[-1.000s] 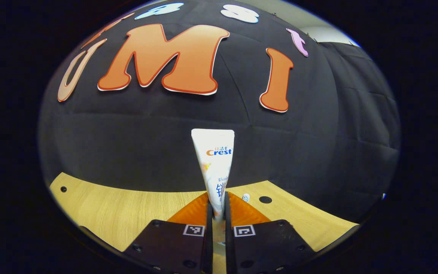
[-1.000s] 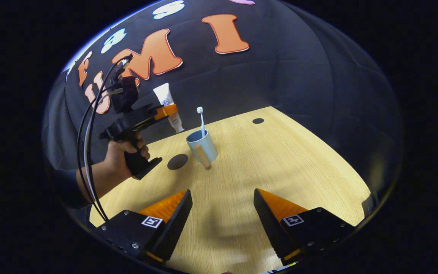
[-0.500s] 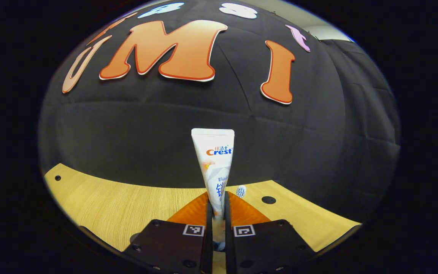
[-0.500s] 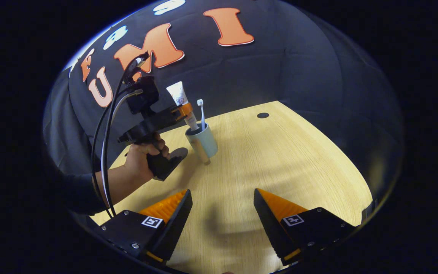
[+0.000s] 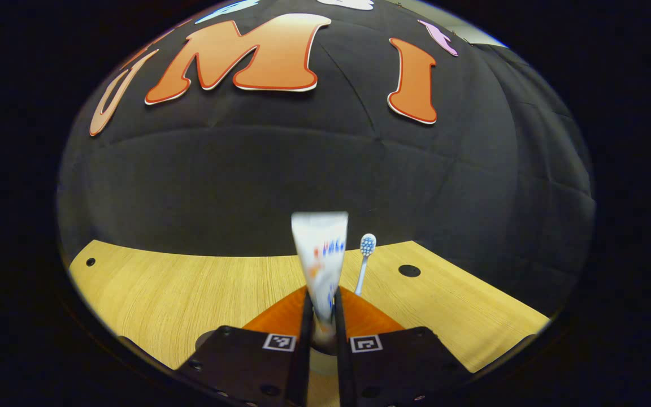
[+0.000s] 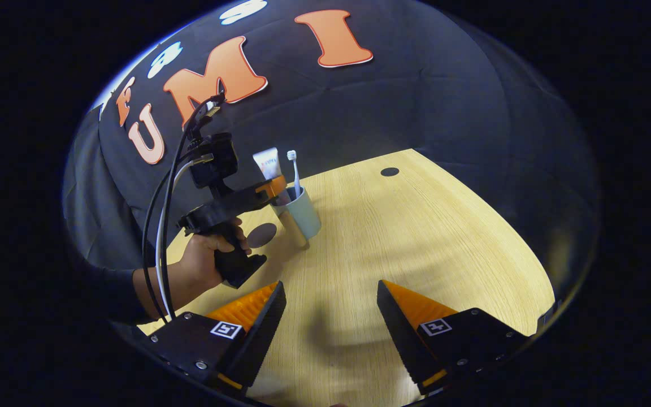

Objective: Put the toothbrush and toothpaste on the desktop into the cup, then pick up the cup and place it on the coaster on the desktop.

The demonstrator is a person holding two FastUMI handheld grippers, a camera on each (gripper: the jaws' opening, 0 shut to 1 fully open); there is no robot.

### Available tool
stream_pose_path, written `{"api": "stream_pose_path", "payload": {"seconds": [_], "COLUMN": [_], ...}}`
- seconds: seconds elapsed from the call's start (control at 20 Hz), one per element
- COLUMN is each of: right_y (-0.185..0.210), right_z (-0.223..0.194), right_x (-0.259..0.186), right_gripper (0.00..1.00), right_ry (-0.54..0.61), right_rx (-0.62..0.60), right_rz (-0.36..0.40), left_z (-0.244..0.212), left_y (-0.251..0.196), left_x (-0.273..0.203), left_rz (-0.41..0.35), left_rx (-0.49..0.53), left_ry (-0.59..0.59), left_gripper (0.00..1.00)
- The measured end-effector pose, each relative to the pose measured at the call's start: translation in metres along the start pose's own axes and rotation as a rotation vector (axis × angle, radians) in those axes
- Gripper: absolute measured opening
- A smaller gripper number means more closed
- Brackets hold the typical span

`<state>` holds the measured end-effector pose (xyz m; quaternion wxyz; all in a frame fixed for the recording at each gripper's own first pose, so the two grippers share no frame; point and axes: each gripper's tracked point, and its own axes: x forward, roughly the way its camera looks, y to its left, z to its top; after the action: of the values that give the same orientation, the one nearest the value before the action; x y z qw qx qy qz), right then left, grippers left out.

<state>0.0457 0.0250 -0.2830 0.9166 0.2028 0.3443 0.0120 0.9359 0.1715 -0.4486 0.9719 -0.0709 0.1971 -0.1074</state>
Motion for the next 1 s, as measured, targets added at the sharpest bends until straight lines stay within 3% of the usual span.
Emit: {"api": "stream_pose_path", "payload": {"seconds": [0.05,0.2,0.35,0.4,0.5,0.7,1.0], "right_y": [0.001,0.001,0.000,0.000,-0.001,-0.001,0.002], "right_z": [0.002,0.003,0.005,0.007,0.009,0.019,0.028], "right_x": [0.001,0.001,0.002,0.001,0.001,0.006,0.010], "right_gripper": [0.98,0.98,0.98,0.98,0.98,0.98,0.99], "right_ry": [0.003,0.011,0.016,0.018,0.022,0.024,0.033], "right_rx": [-0.001,0.001,0.011,0.015,0.020,0.017,-0.013], "right_rz": [0.003,0.011,0.010,0.011,0.006,0.010,0.024], "left_z": [-0.007,0.000,-0.004,-0.010,-0.013,-0.008,0.023], "left_y": [0.000,0.002,0.000,0.006,0.018,0.030,-0.003], "left_x": [-0.002,-0.005,-0.013,-0.013,-0.022,-0.039,-0.060], "left_rz": [-0.002,0.013,0.004,0.024,0.063,0.088,-0.040], "left_rx": [-0.002,0.029,0.002,0.010,-0.019,-0.034,-0.006], "left_ry": [0.026,0.021,0.052,0.080,0.101,0.117,0.106], "left_gripper": [0.33,0.35,0.67,0.70,0.75,0.72,0.72]}}
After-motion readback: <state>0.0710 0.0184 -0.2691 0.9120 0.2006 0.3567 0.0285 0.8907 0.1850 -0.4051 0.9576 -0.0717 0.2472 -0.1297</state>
